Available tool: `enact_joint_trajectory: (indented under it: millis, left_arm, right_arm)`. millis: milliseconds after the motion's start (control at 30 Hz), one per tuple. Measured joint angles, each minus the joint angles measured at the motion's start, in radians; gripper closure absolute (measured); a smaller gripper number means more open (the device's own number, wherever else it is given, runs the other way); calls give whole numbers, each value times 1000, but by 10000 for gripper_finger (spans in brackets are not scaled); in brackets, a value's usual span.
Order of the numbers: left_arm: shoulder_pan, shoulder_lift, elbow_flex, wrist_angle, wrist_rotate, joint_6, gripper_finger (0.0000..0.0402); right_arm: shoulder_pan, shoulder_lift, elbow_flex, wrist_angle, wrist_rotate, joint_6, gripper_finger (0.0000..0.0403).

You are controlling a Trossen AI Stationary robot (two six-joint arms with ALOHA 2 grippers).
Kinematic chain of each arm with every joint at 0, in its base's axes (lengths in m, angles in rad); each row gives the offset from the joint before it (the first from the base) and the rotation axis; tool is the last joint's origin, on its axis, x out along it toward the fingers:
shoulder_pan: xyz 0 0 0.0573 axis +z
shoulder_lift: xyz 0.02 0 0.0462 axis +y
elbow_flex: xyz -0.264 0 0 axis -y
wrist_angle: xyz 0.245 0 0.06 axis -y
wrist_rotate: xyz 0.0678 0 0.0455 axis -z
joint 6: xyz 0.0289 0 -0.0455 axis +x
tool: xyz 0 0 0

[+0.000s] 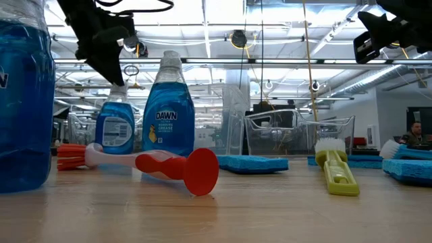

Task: Pick & Place Kitchen Sink Supplies
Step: Put the blue dish soap into the right transparent bin

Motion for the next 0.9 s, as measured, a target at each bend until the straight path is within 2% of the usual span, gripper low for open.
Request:
enact_joint_trajectory:
  millis: [533,900]
  left_arm:
    - [1,0,0,1,34,-14,321]
    - [0,0,29,-5,94,-11,321]
  right_arm:
    - [0,0,0,0,0,0,286]
    - [0,0,0,46,0,11,286]
